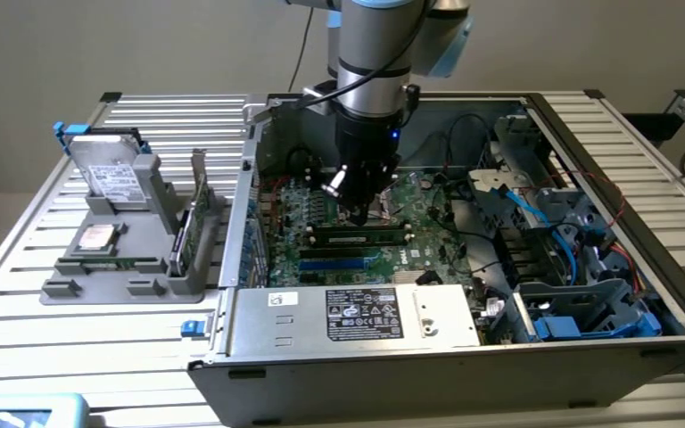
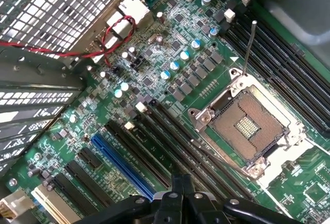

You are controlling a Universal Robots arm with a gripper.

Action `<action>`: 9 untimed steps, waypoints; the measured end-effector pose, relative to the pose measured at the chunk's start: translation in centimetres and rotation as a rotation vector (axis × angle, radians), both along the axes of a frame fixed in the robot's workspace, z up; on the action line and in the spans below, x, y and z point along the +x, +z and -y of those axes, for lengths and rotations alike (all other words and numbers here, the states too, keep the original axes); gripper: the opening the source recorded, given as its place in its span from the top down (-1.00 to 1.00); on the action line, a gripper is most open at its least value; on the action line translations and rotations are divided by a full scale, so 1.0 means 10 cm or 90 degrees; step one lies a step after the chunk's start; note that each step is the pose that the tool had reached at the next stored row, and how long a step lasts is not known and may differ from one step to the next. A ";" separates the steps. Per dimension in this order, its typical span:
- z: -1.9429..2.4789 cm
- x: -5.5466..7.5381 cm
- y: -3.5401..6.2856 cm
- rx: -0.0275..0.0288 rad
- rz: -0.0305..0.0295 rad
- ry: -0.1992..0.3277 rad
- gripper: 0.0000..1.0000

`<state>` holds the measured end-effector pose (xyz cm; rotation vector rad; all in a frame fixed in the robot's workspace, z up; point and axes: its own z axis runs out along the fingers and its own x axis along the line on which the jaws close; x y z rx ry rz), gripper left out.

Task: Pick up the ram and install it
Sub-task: 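Press down the ram until it locks into place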

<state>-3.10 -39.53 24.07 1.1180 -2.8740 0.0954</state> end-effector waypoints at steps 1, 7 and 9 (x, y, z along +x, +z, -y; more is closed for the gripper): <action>0.000 0.00 0.000 0.0000 0.0000 -0.009 0.79; 0.000 0.00 0.000 0.0023 0.0013 -0.051 0.79; 0.000 0.00 0.001 0.0025 0.0088 -0.056 0.79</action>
